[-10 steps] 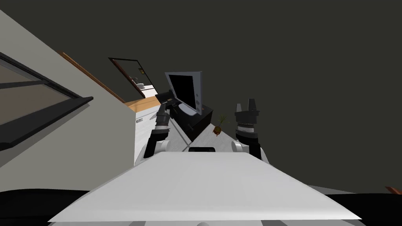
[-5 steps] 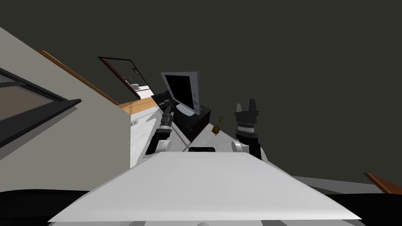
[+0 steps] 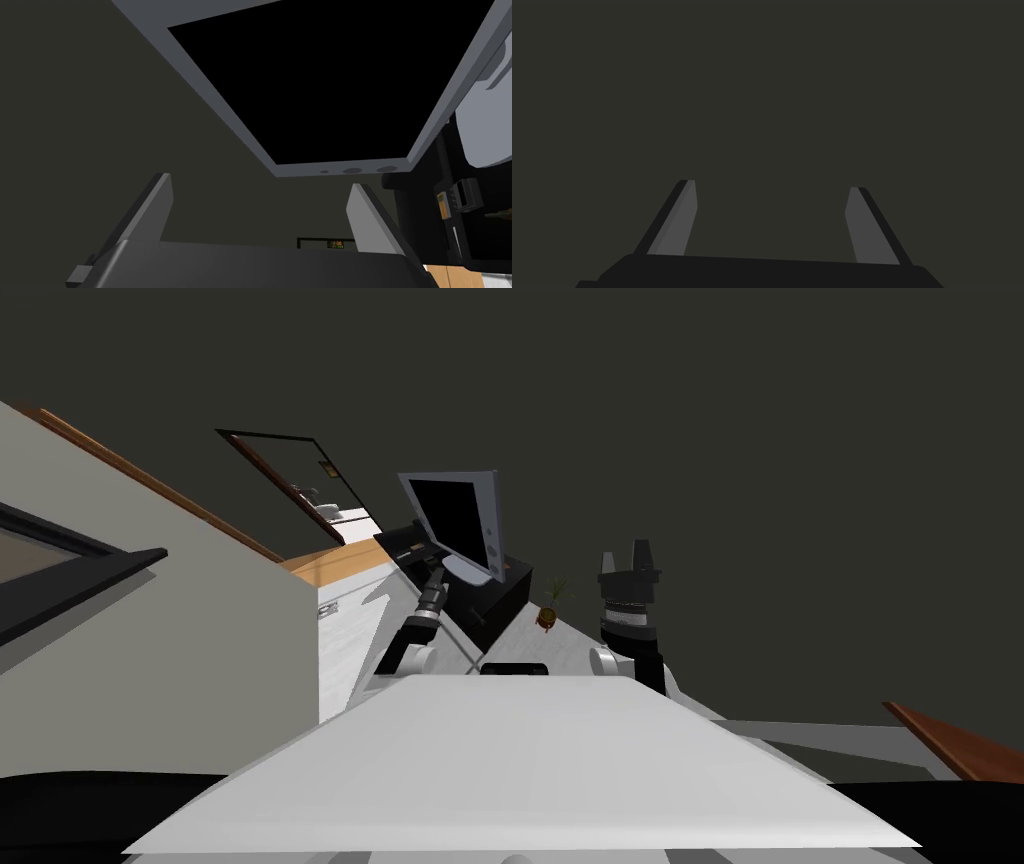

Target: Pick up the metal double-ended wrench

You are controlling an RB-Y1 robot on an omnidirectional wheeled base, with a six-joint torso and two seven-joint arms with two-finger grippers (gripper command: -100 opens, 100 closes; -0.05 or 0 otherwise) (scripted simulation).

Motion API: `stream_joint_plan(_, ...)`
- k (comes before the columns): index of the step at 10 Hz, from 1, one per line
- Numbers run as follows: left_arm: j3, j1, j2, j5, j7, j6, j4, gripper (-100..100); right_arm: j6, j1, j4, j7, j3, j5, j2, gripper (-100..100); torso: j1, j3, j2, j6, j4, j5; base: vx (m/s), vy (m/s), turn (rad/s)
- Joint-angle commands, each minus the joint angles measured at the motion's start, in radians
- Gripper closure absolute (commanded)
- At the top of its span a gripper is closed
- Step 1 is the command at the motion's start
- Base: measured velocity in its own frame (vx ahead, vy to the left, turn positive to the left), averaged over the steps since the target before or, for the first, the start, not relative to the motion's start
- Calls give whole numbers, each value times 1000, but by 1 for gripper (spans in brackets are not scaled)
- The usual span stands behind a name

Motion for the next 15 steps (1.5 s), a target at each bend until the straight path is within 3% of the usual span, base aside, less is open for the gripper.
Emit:
stream_joint_plan(1,-12,-8,13,22,-6,50,22,-100,0,0,0,0,0,0,0,0,0,0,0,0,0,0,19,-4,-129)
stream_joint_plan(4,-28,-11,42,66,-14,143,67,-100,0,0,0,0,0,0,0,0,0,-1,-1,0,0,0,29,-5,-126)
stream_joint_plan(7,-35,-11,56,89,-19,197,91,-100,0,0,0,0,0,0,0,0,0,-1,-1,0,0,0,28,-3,-86)
stream_joint_plan(9,-49,-11,84,134,-33,269,143,-100,0,0,0,0,0,0,0,0,0,-1,-2,0,0,0,53,-1,-180)
stream_joint_plan(15,-66,-4,122,200,-59,412,229,-100,0,0,0,0,0,0,0,0,0,-1,-2,0,0,0,52,-2,-106)
